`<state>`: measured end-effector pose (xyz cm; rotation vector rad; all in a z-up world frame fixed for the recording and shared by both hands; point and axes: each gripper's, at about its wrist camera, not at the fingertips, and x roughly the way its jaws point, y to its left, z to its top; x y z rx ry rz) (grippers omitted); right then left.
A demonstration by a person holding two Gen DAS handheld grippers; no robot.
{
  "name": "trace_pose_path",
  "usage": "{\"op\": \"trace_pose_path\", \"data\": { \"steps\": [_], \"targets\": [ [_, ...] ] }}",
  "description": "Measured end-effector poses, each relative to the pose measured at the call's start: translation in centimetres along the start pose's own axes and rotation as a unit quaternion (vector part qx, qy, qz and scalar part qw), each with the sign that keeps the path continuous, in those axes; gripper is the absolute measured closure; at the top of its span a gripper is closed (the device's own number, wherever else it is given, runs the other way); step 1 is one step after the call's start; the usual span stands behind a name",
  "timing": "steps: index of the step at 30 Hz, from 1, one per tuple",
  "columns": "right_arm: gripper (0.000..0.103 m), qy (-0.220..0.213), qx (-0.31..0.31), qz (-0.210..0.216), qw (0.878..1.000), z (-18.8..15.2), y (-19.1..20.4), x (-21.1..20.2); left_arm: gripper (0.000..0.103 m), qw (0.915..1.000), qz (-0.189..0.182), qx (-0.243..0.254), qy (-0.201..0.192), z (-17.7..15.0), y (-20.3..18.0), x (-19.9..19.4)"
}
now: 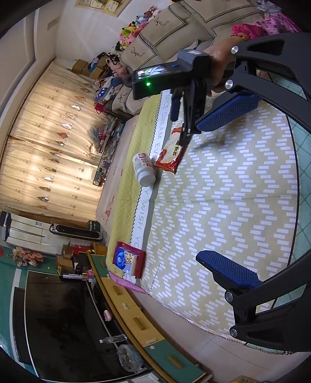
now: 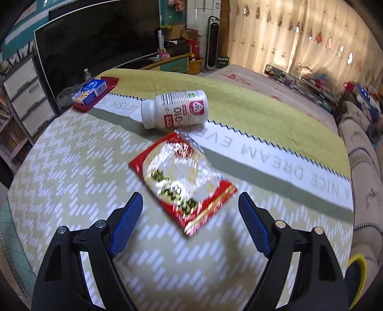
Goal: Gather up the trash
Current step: 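Move the right gripper to the red snack packet and grasp it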
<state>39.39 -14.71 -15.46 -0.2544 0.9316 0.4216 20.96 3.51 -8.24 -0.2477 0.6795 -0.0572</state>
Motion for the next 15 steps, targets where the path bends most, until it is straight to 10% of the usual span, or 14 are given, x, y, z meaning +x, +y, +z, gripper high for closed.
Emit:
{"op": "trace_pose_path", "data": {
  "steps": [15],
  "targets": [
    [0.016,0.041,-0.031,0.073,0.996,3.1,-1.2,4.3,0.005,0.9997,-0.001,-0.009,0.023,-0.2,0.6,2.6]
  ]
}}
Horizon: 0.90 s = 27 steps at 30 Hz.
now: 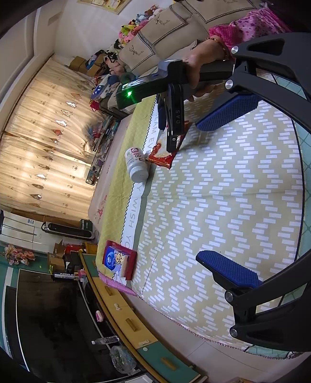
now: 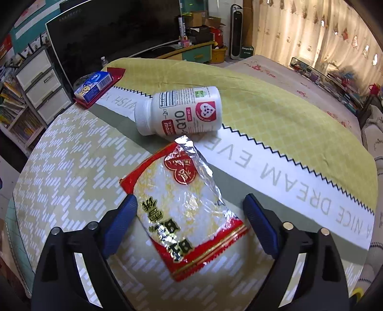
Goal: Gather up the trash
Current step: 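Move the right gripper to the red snack packet and grasp it, then carry the snack packet over the bin and open the right gripper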
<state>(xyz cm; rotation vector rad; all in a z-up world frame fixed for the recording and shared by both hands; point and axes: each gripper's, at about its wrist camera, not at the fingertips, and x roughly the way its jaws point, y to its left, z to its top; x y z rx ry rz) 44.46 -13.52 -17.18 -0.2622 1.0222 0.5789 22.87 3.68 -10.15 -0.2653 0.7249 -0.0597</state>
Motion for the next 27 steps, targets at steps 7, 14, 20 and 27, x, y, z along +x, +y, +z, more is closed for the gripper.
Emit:
{"op": "trace_pose_path", "data": {
  "steps": [7,14,20,27],
  "targets": [
    [0.012,0.004,-0.031,-0.002,1.000,-0.3,1.5,0.3,0.005,1.0000,-0.002,0.000,0.007,0.0,-0.1,0.7],
    [0.025,0.006,-0.042,-0.013,0.999,-1.2,2.5,-0.3,0.005,1.0000,-0.004,0.001,0.004,-0.3,-0.4,0.4],
    [0.041,0.009,-0.029,-0.017,0.999,-2.3,2.8,-1.6,0.005,1.0000,-0.005,0.003,0.001,-0.5,-0.6,-0.3],
    [0.053,0.000,-0.003,-0.018,1.000,-5.4,2.9,-3.7,0.005,0.9999,-0.009,0.007,-0.002,-0.9,-1.2,-1.1]
  ]
}}
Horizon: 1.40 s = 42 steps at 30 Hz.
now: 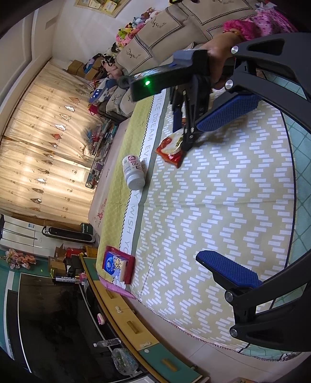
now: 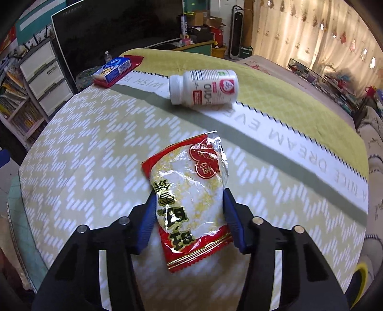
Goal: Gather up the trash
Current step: 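Carry the snack packet over the bin and open the right gripper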
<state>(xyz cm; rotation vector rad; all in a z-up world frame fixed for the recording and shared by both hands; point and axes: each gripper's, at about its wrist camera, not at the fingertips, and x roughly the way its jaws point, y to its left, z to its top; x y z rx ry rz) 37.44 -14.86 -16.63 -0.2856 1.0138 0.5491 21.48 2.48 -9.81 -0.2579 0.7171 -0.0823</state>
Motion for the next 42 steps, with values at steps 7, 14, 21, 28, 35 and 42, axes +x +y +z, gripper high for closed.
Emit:
{"op": "trace_pose_path", "data": {
  "steps": [7,14,21,28,35,42],
  "targets": [
    [0.071,-0.012,0.046,-0.007,0.999,-3.1,-1.0,-2.5,0.005,0.9999,-0.007,0.015,-0.004,-0.3,-1.6,-0.9],
    [0.074,-0.040,0.087,-0.008,0.995,-6.0,-3.0,-5.9,0.005,0.9995,-0.010,0.031,0.000,-0.7,-3.5,-1.3],
    [0.074,-0.065,0.144,-0.042,0.986,-9.9,-7.8,-9.7,0.005,0.9984,-0.030,0.046,0.015,-1.0,-6.0,-0.2],
    [0.072,-0.069,0.233,-0.118,0.963,-16.1,-15.9,-13.2,0.005,0.9966,-0.046,0.057,0.038,-1.0,-8.2,2.2],
    [0.066,-0.036,0.302,-0.192,0.933,-21.9,-22.3,-13.4,0.005,0.9955,-0.045,0.069,0.048,-0.5,-9.5,3.9],
    [0.039,-0.011,0.345,-0.214,0.914,-25.3,-25.8,-12.4,0.005,0.9945,-0.043,0.078,0.055,-0.2,-10.0,4.9]
  ]
}}
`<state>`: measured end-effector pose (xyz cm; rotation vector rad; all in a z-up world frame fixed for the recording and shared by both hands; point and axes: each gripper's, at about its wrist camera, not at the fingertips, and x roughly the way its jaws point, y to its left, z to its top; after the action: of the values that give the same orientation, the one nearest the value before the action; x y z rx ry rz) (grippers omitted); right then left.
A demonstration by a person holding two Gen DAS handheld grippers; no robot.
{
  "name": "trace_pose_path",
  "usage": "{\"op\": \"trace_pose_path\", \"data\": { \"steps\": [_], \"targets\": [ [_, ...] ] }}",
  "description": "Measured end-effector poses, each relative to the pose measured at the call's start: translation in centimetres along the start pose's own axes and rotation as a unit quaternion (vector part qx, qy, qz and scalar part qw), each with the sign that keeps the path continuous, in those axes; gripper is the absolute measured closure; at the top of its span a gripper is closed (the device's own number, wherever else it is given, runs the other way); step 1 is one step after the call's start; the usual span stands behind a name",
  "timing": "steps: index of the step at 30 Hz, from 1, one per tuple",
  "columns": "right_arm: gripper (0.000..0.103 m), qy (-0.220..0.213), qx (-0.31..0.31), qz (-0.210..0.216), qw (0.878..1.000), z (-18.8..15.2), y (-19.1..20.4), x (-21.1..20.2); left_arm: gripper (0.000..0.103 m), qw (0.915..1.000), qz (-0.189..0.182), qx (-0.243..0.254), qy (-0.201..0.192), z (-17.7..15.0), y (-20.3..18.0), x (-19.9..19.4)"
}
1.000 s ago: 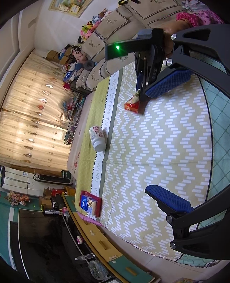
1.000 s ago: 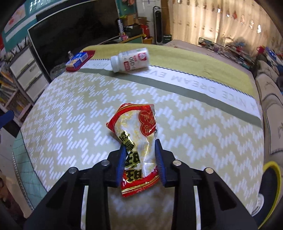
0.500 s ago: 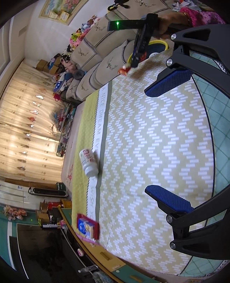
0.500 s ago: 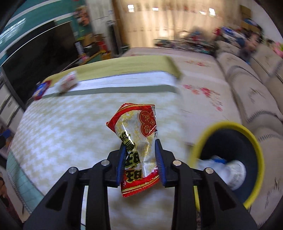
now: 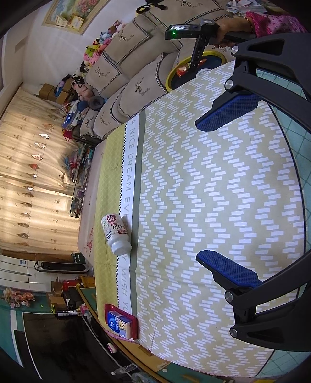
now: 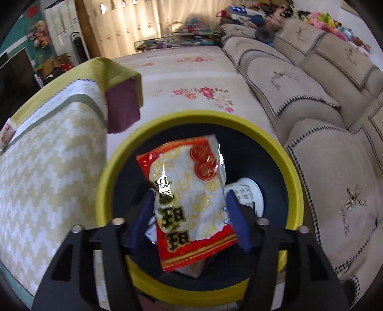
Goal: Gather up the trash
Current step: 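Carry the snack packet over the bin and open the right gripper, then grasp the white supplement bottle with the left gripper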
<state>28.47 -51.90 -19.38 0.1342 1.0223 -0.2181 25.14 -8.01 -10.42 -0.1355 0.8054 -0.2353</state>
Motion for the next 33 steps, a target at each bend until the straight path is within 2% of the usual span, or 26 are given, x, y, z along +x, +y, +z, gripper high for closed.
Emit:
{"op": "trace_pose_path", "data": {
  "steps": [3,14,20,27,33],
  "targets": [
    [0.034,-0.003,0.008,-0.004,1.000,-0.1,-0.5,0.1,0.005,1.0000,0.002,0.006,0.001,0.3,-0.1,0.4],
    [0.031,-0.032,0.013,0.009,0.999,0.2,0.8,-2.1,0.005,0.9989,0.012,0.045,0.006,3.1,1.4,3.0],
    [0.030,-0.043,0.010,0.023,0.999,0.4,2.3,-3.0,0.005,0.9956,0.033,0.088,0.005,6.6,3.5,5.5],
    [0.028,-0.054,0.006,0.034,0.998,1.2,4.2,-3.6,0.005,0.9887,0.028,0.146,0.014,11.3,5.4,10.1],
    [0.028,-0.057,0.005,0.034,0.998,2.0,4.9,-3.6,0.005,0.9872,0.015,0.156,0.030,14.0,6.7,14.2]
  ]
}}
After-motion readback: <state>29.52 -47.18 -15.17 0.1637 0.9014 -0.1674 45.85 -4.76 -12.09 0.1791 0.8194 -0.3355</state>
